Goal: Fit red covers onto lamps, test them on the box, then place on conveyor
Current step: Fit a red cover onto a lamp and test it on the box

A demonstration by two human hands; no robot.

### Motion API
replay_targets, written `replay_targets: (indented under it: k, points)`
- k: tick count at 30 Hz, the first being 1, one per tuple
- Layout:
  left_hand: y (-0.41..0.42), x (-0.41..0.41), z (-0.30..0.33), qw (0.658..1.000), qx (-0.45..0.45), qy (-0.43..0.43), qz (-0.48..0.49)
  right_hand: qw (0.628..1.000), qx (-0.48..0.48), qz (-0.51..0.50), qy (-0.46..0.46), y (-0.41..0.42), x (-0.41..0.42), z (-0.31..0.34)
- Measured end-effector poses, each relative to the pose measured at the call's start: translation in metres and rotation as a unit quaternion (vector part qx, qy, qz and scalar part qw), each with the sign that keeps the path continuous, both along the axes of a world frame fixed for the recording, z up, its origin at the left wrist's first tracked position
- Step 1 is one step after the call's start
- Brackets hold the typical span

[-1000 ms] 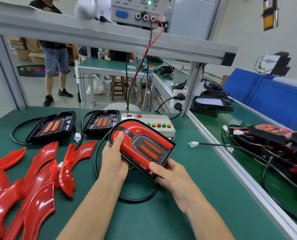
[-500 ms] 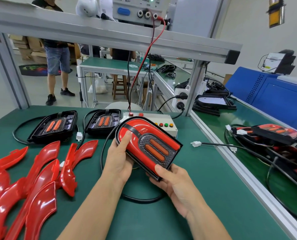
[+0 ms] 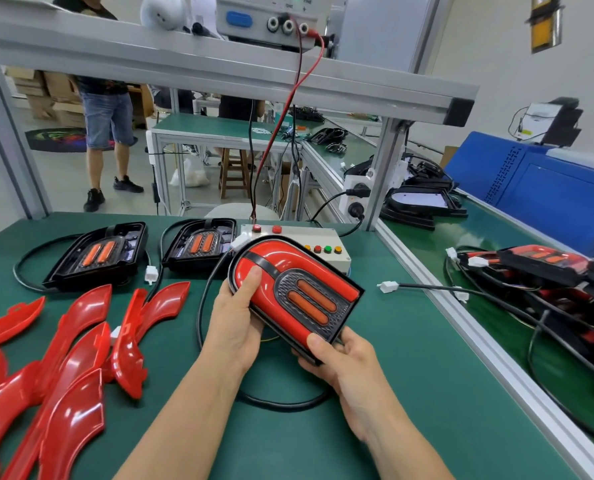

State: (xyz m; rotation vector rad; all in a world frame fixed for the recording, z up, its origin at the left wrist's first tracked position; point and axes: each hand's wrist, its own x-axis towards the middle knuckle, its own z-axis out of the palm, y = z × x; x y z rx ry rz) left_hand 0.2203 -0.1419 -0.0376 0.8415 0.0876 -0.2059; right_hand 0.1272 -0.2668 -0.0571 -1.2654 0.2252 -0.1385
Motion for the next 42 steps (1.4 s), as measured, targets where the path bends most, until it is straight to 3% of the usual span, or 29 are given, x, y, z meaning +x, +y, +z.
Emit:
replay_targets:
  k: [7,10,13,15,18,21,23,25,33,39,42]
  points:
    - [-0.036,-0.027,-0.003,0.992,0.085,-0.088,-0.041,0.998,0.031,-0.037,-0.038,0.004,0.006,0.000]
    - [-0.032,-0.026,0.000,0.990,0.068,-0.110,-0.049,0.995,-0.058,-0.082,-0.026,0.001,0.006,0.005]
    - [-0.016,-0.018,0.004,0.988,0.060,-0.128,-0.066,0.964,-0.182,-0.192,-0.025,-0.010,0.006,0.009]
    - [-0.005,-0.013,0.008,0.987,0.060,-0.121,-0.081,0.949,-0.196,-0.242,-0.045,-0.018,0.007,0.012]
    - [0.003,-0.012,0.011,0.983,0.066,-0.116,-0.129,0.967,-0.134,-0.192,-0.098,-0.028,0.013,0.023]
    - [0.001,-0.014,0.011,0.971,0.058,-0.143,-0.180,0.994,-0.001,-0.003,-0.110,-0.033,0.018,0.032]
    - [-0.006,-0.019,0.008,0.961,0.080,-0.154,-0.216,0.982,0.118,0.120,-0.090,-0.034,0.017,0.032]
    - [-0.014,-0.024,0.004,0.959,0.092,-0.144,-0.227,0.967,0.174,0.163,-0.084,-0.038,0.013,0.029]
    - [-0.035,-0.031,-0.003,0.917,0.303,-0.225,-0.127,0.974,0.177,0.123,-0.074,-0.046,0.005,0.023]
    - [-0.027,-0.027,0.007,0.931,0.267,-0.214,-0.132,0.964,0.242,0.091,-0.057,-0.049,0.008,0.022]
    - [-0.019,-0.020,0.010,0.940,0.292,-0.162,-0.071,0.962,0.258,0.042,-0.073,-0.055,0.010,0.018]
